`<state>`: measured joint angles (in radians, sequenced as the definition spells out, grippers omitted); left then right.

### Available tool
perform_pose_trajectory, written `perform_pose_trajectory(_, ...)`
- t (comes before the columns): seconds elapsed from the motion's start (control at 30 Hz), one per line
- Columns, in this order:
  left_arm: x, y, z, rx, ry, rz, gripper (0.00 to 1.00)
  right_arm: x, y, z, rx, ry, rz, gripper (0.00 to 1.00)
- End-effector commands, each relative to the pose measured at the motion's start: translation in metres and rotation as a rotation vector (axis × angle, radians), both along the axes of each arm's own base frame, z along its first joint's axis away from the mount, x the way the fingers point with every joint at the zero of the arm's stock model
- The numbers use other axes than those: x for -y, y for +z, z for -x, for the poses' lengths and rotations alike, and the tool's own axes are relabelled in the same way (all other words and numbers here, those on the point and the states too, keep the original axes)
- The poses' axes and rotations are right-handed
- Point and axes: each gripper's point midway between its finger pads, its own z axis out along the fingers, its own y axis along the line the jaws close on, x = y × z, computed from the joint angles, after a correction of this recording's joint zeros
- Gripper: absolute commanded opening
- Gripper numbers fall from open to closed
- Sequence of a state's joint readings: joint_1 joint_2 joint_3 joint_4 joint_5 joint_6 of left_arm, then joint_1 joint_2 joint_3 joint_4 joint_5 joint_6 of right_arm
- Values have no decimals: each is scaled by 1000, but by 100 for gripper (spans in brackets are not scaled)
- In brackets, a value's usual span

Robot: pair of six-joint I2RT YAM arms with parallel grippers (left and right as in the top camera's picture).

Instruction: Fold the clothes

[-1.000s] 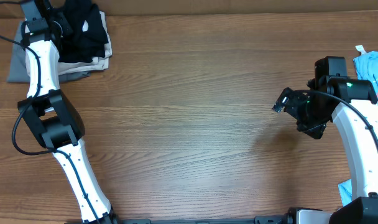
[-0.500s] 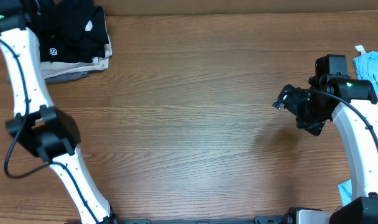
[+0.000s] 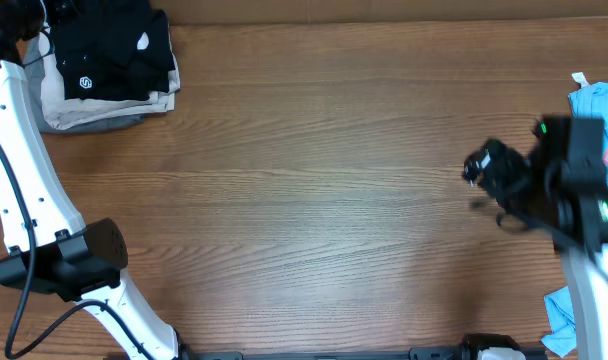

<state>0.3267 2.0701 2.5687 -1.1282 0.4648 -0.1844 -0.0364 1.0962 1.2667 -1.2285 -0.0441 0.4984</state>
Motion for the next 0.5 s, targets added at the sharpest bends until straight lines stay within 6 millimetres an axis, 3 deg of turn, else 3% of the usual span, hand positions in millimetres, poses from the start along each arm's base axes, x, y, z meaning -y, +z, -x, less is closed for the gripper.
perform_pose_trajectory(0.0,20,4,10,-12,-72,51,100,14,25,33,80,-45,129,90)
perform_pose_trajectory(0.1,21,-2,14,-41,-71,61,100,21,37,60,124,-64,177,91)
perform_pose_trajectory(0.2,21,-2,14,-40,-72,61,100,22,43,80,157,-68,178,100)
perform_pose_trajectory(0.4,21,-2,14,-40,-71,61,100,19,27,109,55,-43,162,100)
perform_pose_trajectory(0.47,21,-2,14,-41,-71,61,100,19,26,110,50,-43,162,100)
